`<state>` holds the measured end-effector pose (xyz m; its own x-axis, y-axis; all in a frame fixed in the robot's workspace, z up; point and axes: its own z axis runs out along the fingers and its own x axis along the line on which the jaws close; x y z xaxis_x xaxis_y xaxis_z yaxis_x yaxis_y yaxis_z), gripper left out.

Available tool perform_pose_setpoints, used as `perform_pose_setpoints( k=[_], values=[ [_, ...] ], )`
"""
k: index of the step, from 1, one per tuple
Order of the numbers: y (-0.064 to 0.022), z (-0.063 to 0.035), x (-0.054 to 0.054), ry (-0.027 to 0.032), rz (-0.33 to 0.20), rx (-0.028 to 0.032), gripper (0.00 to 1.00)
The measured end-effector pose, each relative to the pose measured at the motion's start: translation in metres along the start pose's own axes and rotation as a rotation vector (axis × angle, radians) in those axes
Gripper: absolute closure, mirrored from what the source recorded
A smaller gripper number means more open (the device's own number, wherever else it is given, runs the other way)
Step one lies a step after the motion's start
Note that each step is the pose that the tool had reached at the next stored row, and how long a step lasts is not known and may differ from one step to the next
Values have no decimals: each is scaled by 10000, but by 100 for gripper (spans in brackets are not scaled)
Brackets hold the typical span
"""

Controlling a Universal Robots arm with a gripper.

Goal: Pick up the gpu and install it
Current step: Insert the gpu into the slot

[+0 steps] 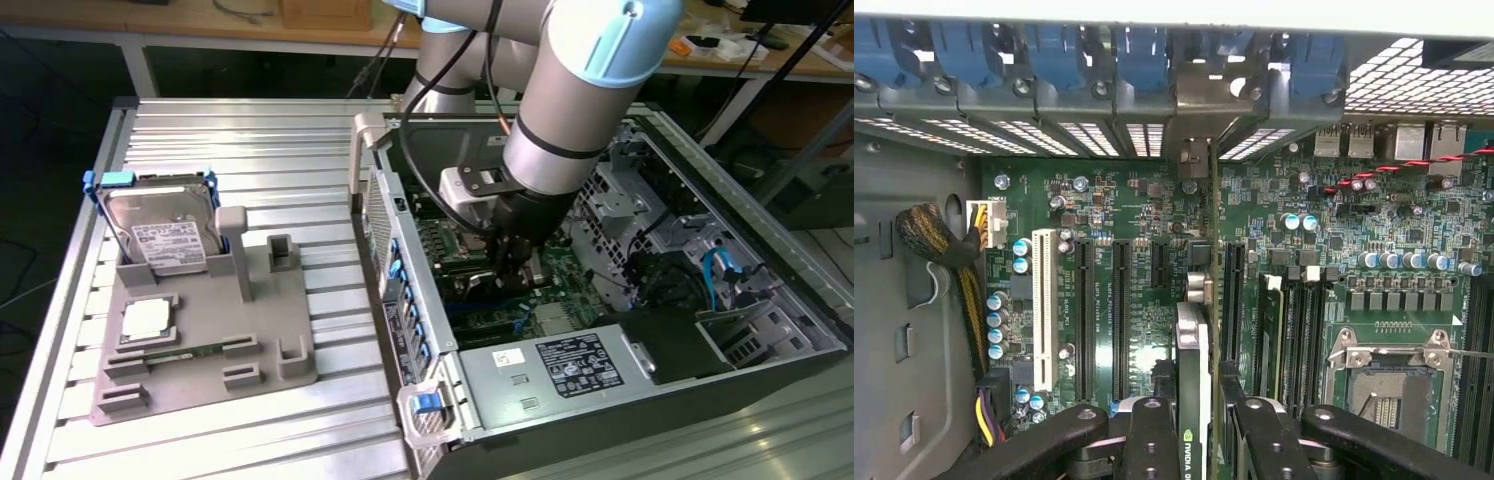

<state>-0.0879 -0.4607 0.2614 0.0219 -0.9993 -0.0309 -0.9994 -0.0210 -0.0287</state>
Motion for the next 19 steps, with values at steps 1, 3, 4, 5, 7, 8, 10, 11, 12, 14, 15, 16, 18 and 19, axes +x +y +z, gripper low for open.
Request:
perform_pose_setpoints(
  k=[1, 3, 4, 5, 7, 8, 10, 11, 12, 14, 15, 16, 18, 19],
  values=[
    [0, 1, 0, -1, -1, 1, 73],
    [0, 1, 0, -2, 0, 1, 73],
    [0, 0, 0, -4, 0, 2, 73],
    [0, -3, -1, -3, 0, 2, 73],
    [-1, -19, -2, -5, 0, 6, 73],
    [-1, -26, -2, 0, 0, 4, 73],
    [-2, -38, -2, 0, 0, 3, 73],
    [-1, -39, -2, 1, 0, 4, 73],
    [-1, -40, -2, 2, 0, 3, 73],
    [-1, -41, -2, 5, 0, 1, 73],
    [-1, -41, -2, 5, -1, 1, 73],
    [-4, -41, -1, 6, 0, -1, 73],
    [-22, -41, -1, 6, 1, -16, 73],
    [-30, -40, -1, 5, 1, -22, 73]
  ],
)
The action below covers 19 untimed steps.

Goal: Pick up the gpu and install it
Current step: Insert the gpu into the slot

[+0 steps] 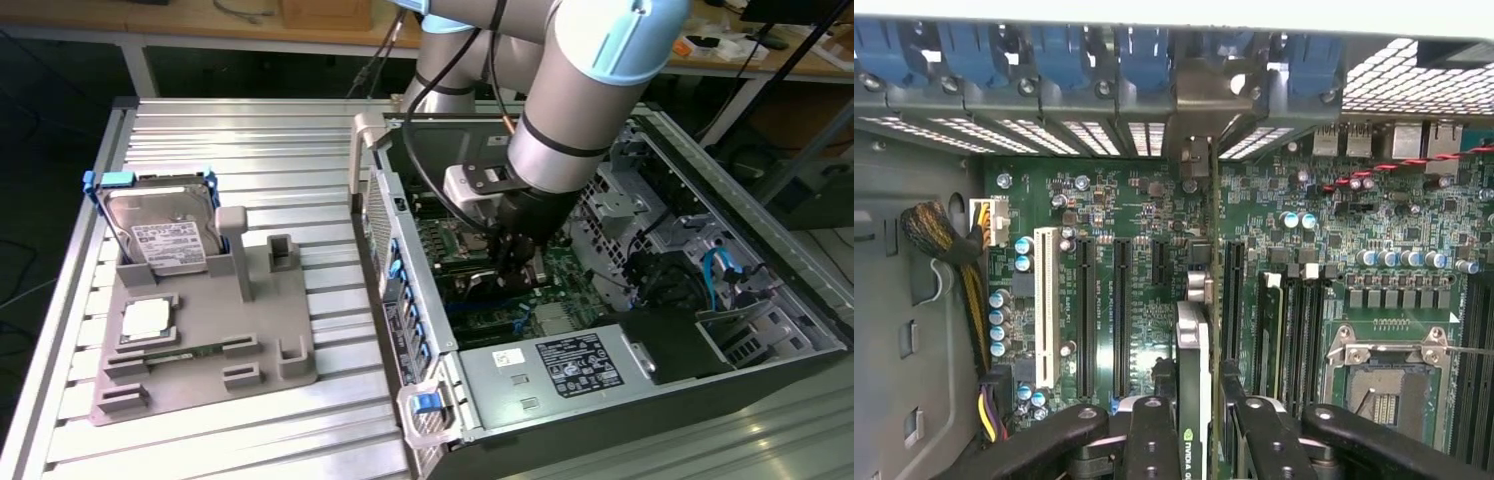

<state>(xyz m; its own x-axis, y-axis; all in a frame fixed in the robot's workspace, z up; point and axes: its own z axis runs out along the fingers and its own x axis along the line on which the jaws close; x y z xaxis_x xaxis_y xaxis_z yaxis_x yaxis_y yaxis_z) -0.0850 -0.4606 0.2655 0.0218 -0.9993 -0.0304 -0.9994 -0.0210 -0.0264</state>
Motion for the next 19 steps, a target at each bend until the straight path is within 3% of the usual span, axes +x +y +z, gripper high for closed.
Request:
perform_pose_setpoints(
  k=[19],
  values=[
    [-39, 1, 1, 1, 85, -21, 73]
  ],
)
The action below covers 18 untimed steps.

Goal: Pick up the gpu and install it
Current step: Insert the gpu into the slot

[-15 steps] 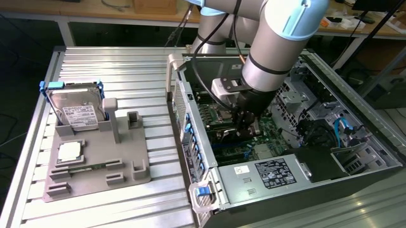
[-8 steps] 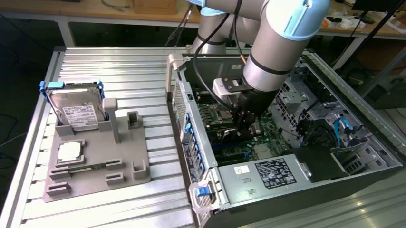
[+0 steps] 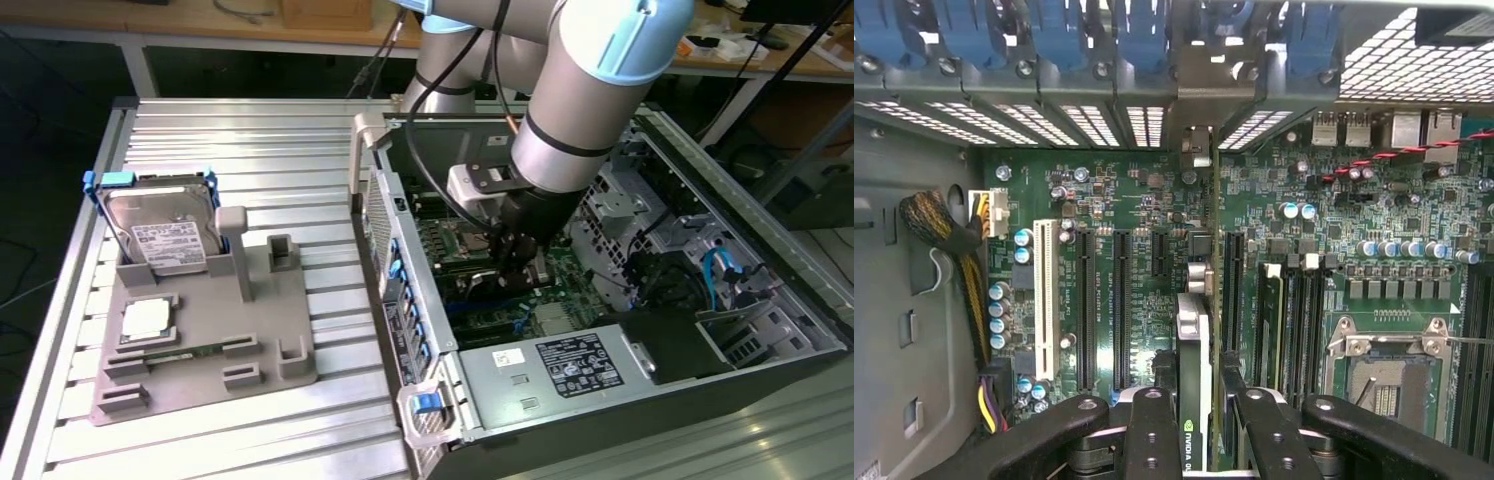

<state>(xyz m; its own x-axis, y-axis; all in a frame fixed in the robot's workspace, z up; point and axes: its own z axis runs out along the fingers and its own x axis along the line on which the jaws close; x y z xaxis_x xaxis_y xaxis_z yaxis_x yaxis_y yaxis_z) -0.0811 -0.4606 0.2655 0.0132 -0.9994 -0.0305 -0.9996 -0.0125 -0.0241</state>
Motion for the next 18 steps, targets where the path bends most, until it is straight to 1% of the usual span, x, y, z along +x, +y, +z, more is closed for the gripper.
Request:
perform_pose_setpoints(
  k=[8, 13, 18],
  values=[
    [2, 0, 0, 2, 97, 3, 73],
    [37, 0, -1, 3, 96, 8, 73],
    [41, 3, -1, 3, 96, 9, 73]
  ],
)
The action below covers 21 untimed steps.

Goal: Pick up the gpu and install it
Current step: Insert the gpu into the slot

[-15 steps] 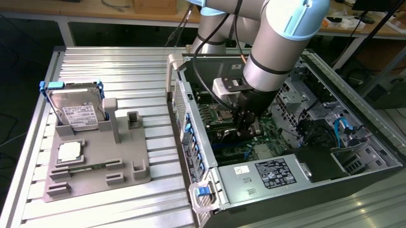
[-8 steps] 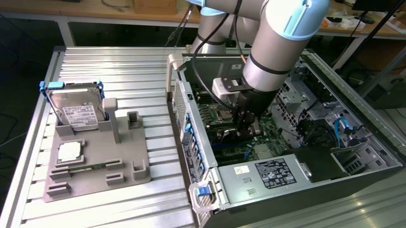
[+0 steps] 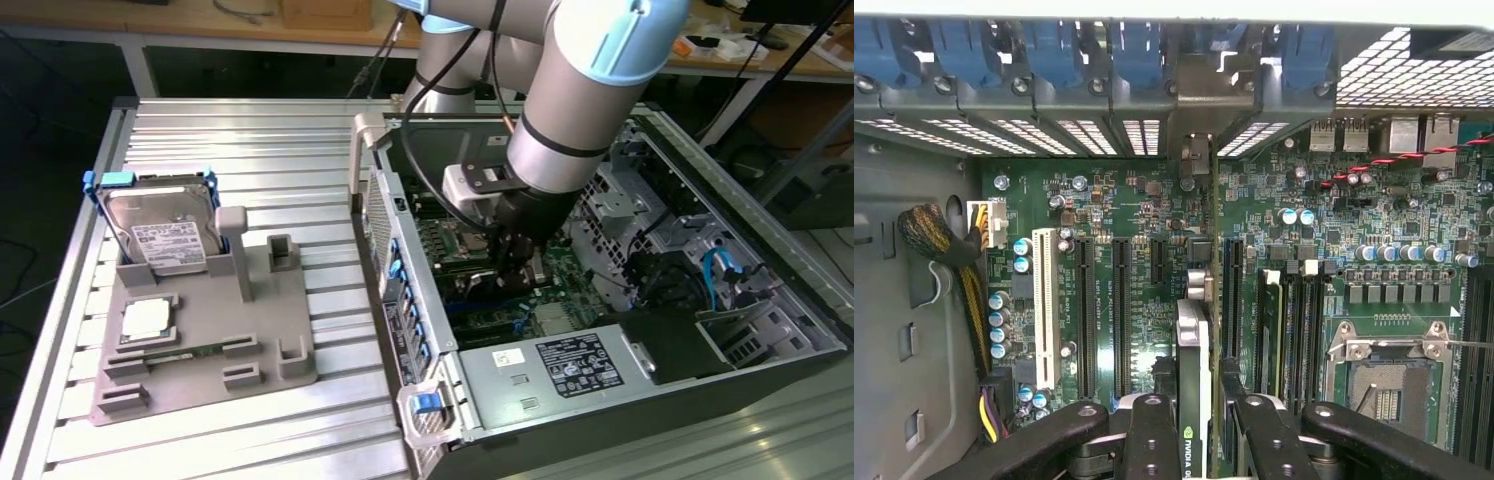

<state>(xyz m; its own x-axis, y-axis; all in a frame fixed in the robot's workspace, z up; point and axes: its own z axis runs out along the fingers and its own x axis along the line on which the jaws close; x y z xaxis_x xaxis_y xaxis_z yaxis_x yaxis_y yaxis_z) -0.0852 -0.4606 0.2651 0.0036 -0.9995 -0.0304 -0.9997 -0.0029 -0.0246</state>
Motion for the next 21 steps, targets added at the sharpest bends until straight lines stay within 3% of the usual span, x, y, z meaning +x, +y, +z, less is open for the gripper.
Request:
perform_pose_setpoints(
  k=[21],
  values=[
    [56, 16, 0, -1, 0, 2, 73]
  ],
)
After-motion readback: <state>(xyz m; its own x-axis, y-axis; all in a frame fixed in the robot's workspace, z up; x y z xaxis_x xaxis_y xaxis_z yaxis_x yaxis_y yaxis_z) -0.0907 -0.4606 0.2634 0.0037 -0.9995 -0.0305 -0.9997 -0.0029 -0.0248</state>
